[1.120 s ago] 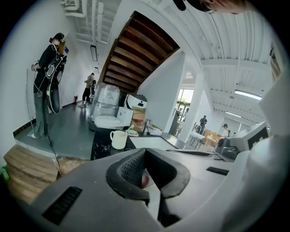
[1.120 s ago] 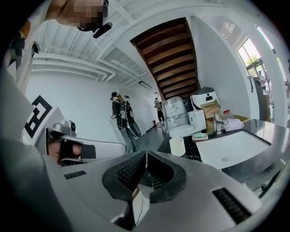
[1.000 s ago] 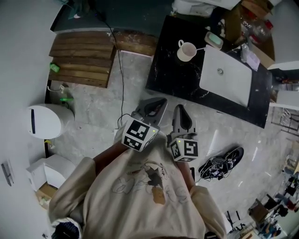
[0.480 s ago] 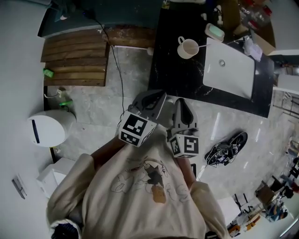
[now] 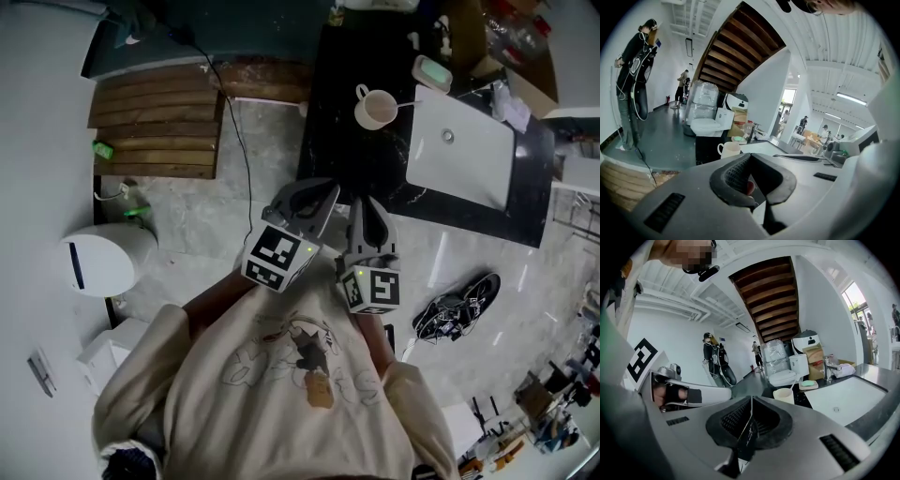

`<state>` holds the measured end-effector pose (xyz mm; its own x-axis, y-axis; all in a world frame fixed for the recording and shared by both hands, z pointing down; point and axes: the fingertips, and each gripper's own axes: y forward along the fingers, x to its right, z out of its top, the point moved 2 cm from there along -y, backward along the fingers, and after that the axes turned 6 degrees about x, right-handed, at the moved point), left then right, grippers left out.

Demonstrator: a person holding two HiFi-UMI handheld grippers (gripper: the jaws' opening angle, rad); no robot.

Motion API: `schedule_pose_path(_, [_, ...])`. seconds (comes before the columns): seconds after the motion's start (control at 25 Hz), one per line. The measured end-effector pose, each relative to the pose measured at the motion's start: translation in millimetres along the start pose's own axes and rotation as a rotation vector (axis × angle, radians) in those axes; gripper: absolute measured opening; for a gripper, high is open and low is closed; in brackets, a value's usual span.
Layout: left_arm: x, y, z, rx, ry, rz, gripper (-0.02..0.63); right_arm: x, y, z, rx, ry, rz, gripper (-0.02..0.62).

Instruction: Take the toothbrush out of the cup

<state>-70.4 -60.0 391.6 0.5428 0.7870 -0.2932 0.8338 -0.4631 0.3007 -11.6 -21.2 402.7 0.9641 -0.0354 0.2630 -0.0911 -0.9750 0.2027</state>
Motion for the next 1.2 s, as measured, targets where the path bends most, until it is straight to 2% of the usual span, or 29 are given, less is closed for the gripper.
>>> schedule_pose_path(0.2, [1,20,0,-0.042,0.018,-0.011,0.014,17,6,6,0.003,0.011,-0.014,0.023])
schedule_pose_path(0.72, [8,76,13,-0.063,0.081,-0.020,0.015,65,26,21,0.012,0.040,-0.015,0.023])
schedule_pose_path(1.2, [5,126,22,-0.089,0.096,-0.016,0.028,105,44,24,-0.006,0.072,-0.008,0.023])
